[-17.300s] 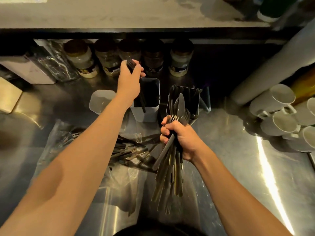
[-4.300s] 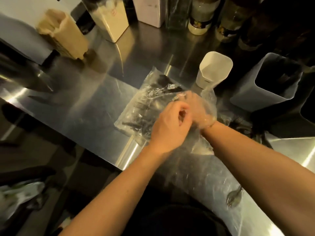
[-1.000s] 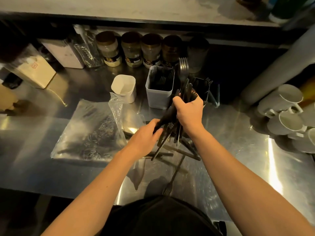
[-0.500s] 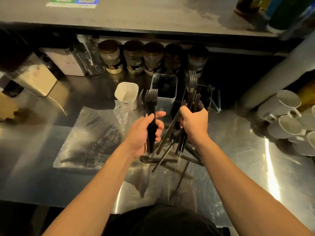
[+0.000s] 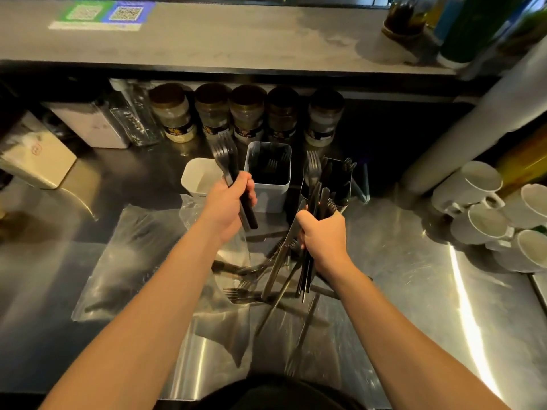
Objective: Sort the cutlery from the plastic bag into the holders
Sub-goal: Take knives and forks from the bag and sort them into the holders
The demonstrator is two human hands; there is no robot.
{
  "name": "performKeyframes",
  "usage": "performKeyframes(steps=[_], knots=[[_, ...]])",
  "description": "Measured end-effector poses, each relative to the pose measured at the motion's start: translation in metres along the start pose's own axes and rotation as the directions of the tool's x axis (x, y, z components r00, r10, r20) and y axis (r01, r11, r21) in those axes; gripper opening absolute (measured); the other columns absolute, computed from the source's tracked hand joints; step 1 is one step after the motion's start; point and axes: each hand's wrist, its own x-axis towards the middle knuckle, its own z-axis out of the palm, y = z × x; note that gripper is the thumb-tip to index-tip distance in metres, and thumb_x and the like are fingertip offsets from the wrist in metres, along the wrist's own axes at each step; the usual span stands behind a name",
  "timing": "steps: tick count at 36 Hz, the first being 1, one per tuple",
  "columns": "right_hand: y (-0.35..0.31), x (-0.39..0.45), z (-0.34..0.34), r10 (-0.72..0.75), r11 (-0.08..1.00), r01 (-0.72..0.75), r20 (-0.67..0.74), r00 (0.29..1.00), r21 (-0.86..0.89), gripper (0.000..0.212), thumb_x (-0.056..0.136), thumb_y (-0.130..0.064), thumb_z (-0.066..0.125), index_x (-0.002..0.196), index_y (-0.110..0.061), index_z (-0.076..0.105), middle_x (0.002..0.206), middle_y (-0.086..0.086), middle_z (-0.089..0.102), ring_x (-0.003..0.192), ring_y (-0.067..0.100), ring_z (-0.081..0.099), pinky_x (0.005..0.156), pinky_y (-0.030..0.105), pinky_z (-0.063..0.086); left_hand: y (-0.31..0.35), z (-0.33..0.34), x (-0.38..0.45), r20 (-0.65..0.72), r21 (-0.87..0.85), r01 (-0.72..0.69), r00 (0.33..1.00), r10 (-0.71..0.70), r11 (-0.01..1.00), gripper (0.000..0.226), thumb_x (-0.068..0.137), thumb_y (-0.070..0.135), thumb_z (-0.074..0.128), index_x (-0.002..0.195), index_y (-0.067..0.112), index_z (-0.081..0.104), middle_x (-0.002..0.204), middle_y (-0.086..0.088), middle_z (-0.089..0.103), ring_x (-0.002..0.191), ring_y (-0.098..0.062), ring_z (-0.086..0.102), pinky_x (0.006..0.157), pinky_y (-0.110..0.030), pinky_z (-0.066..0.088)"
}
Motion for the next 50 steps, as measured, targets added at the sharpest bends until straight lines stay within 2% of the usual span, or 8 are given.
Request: performKeyframes(steps=[10, 16, 21, 28, 35, 39, 45, 50], knots=[[-0.025, 0.018, 0.01, -0.013, 0.985, 0.006, 0.043, 0.999, 0.175, 0.009, 0.078, -0.01, 0.058, 0.077, -0.007, 0.05, 0.053, 0.007, 0.037, 0.043, 0.02, 0.033, 0.044, 0.028, 0.03, 0.034, 0.035, 0.079, 0.061, 0.32, -0.251, 0.968, 0.244, 0.914, 0.012, 0.104, 0.013, 0.05, 0.094, 0.018, 0.055, 0.089, 0.003, 0.072, 0.076, -0.012, 0.064, 0.084, -0.031, 0.054], [-0.042, 0.029, 0.01, -0.039, 0.982, 0.031, 0.043, 0.998, 0.187, 0.017, 0.085, -0.003, 0.056, 0.072, -0.008, 0.046, 0.051, 0.007, 0.039, 0.042, 0.019, 0.036, 0.043, 0.028, 0.034, 0.026, 0.03, 0.114, 0.141, 0.518, -0.221, 0.975, 0.172, 0.826, 0.005, 0.098, 0.007, 0.059, 0.097, 0.012, 0.061, 0.095, 0.001, 0.071, 0.092, -0.012, 0.066, 0.099, -0.031, 0.05], [-0.046, 0.035, 0.012, -0.059, 0.982, 0.049, 0.054, 0.997, 0.181, 0.015, 0.086, 0.0, 0.054, 0.075, -0.006, 0.048, 0.053, 0.01, 0.037, 0.041, 0.02, 0.035, 0.042, 0.028, 0.033, 0.01, 0.022, 0.126, 0.057, 0.519, -0.136, 0.991, 0.124, 0.844, 0.011, 0.098, 0.004, 0.058, 0.109, 0.003, 0.056, 0.084, 0.0, 0.062, 0.08, -0.007, 0.061, 0.075, -0.013, 0.049], [-0.039, 0.035, 0.009, -0.027, 0.987, 0.02, 0.045, 0.999, 0.16, 0.01, 0.089, -0.004, 0.058, 0.081, -0.006, 0.053, 0.051, 0.008, 0.04, 0.042, 0.02, 0.038, 0.042, 0.028, 0.035, 0.007, 0.019, 0.127, 0.049, 0.494, -0.174, 0.984, 0.172, 0.852, 0.052, 0.088, 0.001, 0.071, 0.133, 0.014, 0.049, 0.111, 0.001, 0.068, 0.098, -0.001, 0.065, 0.084, -0.015, 0.051], [-0.034, 0.035, 0.009, 0.009, 0.986, -0.016, 0.042, 0.999, 0.164, 0.007, 0.088, -0.005, 0.058, 0.084, -0.006, 0.053, 0.051, 0.006, 0.04, 0.043, 0.019, 0.038, 0.043, 0.028, 0.036, 0.003, 0.018, 0.118, 0.064, 0.398, -0.336, 0.938, 0.34, 0.854, 0.035, 0.093, 0.031, 0.068, 0.122, 0.023, 0.05, 0.106, 0.0, 0.063, 0.098, -0.011, 0.063, 0.094, -0.025, 0.051], [-0.036, 0.035, 0.008, -0.007, 0.981, -0.002, 0.044, 0.999, 0.192, 0.014, 0.089, -0.003, 0.056, 0.077, -0.007, 0.05, 0.05, 0.007, 0.041, 0.041, 0.018, 0.04, 0.043, 0.027, 0.036, 0.004, 0.017, 0.113, 0.085, 0.571, -0.329, 0.935, 0.345, 0.752, 0.005, 0.098, 0.027, 0.061, 0.101, 0.023, 0.061, 0.094, 0.002, 0.064, 0.088, -0.008, 0.061, 0.082, -0.021, 0.05], [-0.041, 0.03, 0.008, -0.023, 0.972, 0.016, 0.029, 0.999, 0.234, 0.023, 0.089, -0.002, 0.055, 0.069, -0.009, 0.048, 0.051, 0.007, 0.04, 0.041, 0.018, 0.04, 0.042, 0.025, 0.036, 0.006, 0.011, 0.109, 0.058, 0.653, -0.288, 0.941, 0.332, 0.701, 0.018, 0.09, 0.028, 0.074, 0.098, 0.015, 0.065, 0.092, 0.003, 0.067, 0.082, -0.004, 0.059, 0.072, -0.018, 0.049], [-0.044, 0.025, 0.008, -0.01, 0.956, -0.006, 0.056, 0.998, 0.292, 0.025, 0.091, -0.002, 0.054, 0.069, -0.01, 0.046, 0.05, 0.006, 0.039, 0.041, 0.017, 0.038, 0.042, 0.026, 0.034, 0.008, 0.0, 0.107, 0.249, 0.849, -0.315, 0.947, 0.206, 0.424, 0.055, 0.08, 0.028, 0.083, 0.127, 0.024, 0.054, 0.122, 0.006, 0.055, 0.122, -0.017, 0.045, 0.108, -0.037, 0.041]])
